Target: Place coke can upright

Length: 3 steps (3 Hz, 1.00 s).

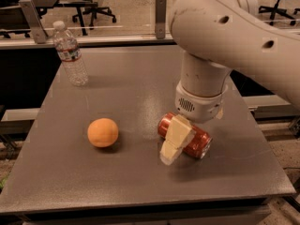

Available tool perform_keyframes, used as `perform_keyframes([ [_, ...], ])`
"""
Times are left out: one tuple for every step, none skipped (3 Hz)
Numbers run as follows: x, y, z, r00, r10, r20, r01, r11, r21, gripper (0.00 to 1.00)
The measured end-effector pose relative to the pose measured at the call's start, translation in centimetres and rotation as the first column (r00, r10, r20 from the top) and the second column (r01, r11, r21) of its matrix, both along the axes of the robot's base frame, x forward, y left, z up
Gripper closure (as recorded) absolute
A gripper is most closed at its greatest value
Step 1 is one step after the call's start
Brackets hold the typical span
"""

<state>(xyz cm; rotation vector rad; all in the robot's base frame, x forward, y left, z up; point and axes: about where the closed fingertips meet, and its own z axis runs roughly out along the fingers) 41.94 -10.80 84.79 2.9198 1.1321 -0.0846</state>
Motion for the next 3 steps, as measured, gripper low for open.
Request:
perform_keyframes([
  [0.33, 0.17, -0.35, 1.0000, 0.000, -0.003, 0.000, 1.000, 0.007, 0.26],
  [0.47, 0.11, -0.61, 1.0000, -0.006, -0.002, 0.006, 1.000, 0.008, 0.48],
  [0.65, 0.67, 0.06, 0.9995, -0.031, 0.005, 0.030, 0.999, 0.016, 0.72],
])
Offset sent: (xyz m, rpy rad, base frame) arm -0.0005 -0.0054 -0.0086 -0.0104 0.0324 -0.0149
